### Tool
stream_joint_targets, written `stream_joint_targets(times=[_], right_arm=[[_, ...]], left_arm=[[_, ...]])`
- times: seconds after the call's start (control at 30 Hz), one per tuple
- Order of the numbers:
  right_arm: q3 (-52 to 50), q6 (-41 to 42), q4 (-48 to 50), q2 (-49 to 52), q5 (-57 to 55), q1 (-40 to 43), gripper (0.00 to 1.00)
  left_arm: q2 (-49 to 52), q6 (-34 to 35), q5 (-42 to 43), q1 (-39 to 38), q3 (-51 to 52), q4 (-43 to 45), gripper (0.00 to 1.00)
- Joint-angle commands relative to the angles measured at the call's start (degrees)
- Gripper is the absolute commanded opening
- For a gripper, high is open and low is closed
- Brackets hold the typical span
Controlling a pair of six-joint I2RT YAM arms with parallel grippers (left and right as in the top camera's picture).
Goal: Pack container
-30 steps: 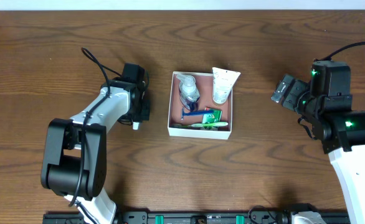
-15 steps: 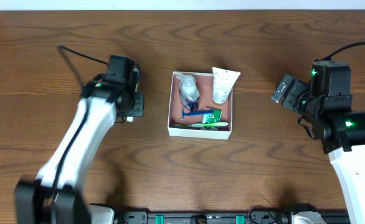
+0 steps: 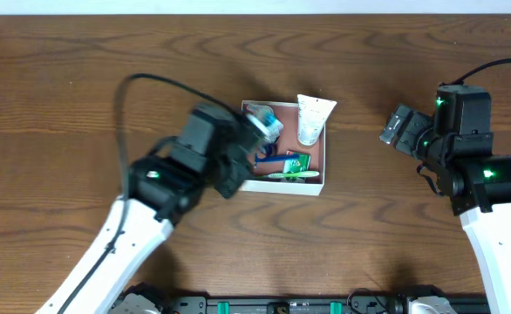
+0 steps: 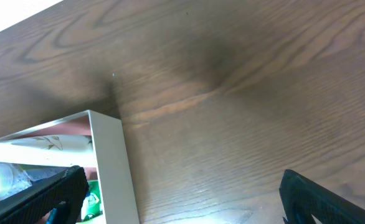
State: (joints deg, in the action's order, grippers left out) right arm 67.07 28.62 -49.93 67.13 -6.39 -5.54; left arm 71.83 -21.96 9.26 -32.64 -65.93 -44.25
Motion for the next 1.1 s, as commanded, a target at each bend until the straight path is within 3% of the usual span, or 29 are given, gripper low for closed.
stream_joint_targets(times=[0.0,0.07,0.3,0.4,0.43,0.63,0.9,1.07], right_arm=[[0.4,-0.4,0.0,0.1,-0.2,0.7,0.99],[0.4,-0.4,-0.1,0.1,-0.2,0.7,0.99],[0.4,-0.4,-0.1,0.1,-0.2,0.7,0.99],[0.4,-0.4,-0.1,0.1,-0.2,0.7,0.99],[0.4,-0.4,-0.1,0.1,-0.2,0.7,0.99],[0.4,-0.4,-0.1,0.1,-0.2,0.7,0.99],[0.4,-0.4,-0.1,0.1,-0.2,0.7,0.99],[0.4,-0.4,-0.1,0.1,-0.2,0.7,0.99]], left_arm=[[4.4,-21.6,0.8,-3.9,-0.9,0.7,0.07],[7.9,-25.6,0.6,-5.0,-0.9,3.1,0.06],[19.5,-26.0,0.2,-5.0,-0.9,12.1,0.09],[22.0,-26.0,0.1,-5.0,-0.9,12.4,0.36],[22.2,-25.9,0.0,-5.0,-0.9,12.1,0.98],[17.1,-14.9,-11.1,-5.0,-0.9,11.5,0.98],[2.2,-5.5,-21.9,-4.3,-0.9,3.8,0.98],[-5.9,12.4,-28.9,1.3,-0.9,-2.7,0.98]])
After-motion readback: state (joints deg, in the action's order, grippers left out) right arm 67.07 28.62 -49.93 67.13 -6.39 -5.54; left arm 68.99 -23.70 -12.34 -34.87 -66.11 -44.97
